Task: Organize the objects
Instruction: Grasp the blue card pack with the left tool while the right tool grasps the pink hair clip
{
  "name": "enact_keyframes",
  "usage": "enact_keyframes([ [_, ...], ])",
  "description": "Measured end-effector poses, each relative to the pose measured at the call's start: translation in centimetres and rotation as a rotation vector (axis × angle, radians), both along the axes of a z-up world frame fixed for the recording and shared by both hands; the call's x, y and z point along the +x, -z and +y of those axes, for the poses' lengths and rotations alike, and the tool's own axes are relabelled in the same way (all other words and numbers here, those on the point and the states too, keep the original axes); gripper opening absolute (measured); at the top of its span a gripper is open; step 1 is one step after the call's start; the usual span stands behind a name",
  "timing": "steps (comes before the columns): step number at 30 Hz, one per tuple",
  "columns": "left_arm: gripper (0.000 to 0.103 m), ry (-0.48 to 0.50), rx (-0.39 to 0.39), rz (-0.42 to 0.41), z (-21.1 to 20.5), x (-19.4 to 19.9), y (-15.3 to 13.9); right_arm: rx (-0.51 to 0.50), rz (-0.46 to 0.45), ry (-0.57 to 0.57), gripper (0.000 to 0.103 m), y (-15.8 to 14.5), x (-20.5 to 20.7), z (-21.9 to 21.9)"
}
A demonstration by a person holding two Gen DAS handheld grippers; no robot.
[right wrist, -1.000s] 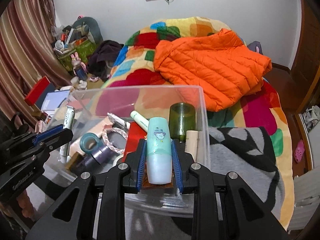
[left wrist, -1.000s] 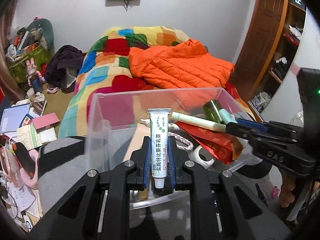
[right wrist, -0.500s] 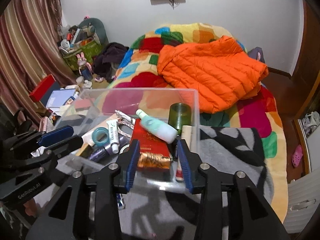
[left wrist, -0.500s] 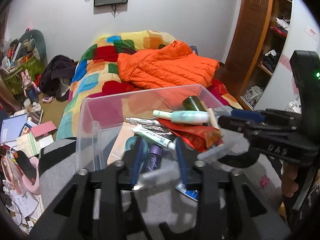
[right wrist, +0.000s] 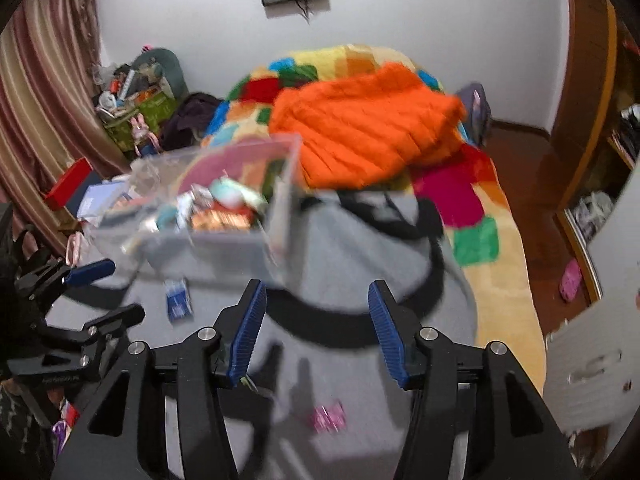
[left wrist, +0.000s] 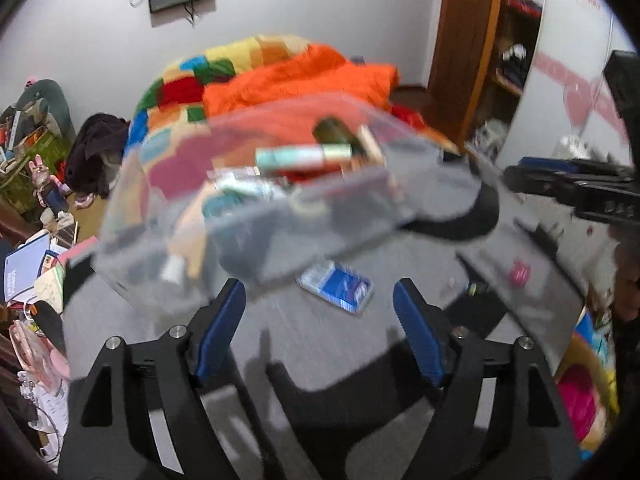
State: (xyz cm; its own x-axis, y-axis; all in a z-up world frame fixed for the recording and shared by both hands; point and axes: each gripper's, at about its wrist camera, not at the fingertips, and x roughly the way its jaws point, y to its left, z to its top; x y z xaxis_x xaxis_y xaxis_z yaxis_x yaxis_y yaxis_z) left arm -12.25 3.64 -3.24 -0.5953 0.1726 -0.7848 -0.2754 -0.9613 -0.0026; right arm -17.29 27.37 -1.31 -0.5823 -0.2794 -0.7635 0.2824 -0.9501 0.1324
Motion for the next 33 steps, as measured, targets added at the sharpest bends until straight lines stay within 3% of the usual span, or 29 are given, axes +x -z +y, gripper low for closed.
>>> enact_keyframes([
  [5,0.076,0.007,-0.029,-0.104,0.4,-1.0,3.0,0.015,-0.094,0.016,0.05,3.4,2.0,1.7],
  [11,0.076,0.037,-0.039,-0.128,1.2,-2.8,3.6,0.01,-0.148,0.012,0.05,6.0,3.7,2.0],
  [15,0.076,0.041,-0.02,-0.123,1.5,-3.7,3.8,0.029,-0.113,0.009,0.05,5.9,4.7,1.3],
  [16,0.071,0.04,-0.014,-0.117,1.4,-3.8,3.8,0.03,-0.103,0.011,0.049,6.0,4.9,1.2],
  [20,0.053,0.036,0.003,-0.102,1.4,-3.8,3.7,0.079,-0.068,0.036,0.027,6.0,5.4,1.1],
  [33,0.053,-0.001,0.046,-0.039,0.9,-1.0,2.0,0.024,-0.019,0.045,0.024,3.5,5.7,1.4],
])
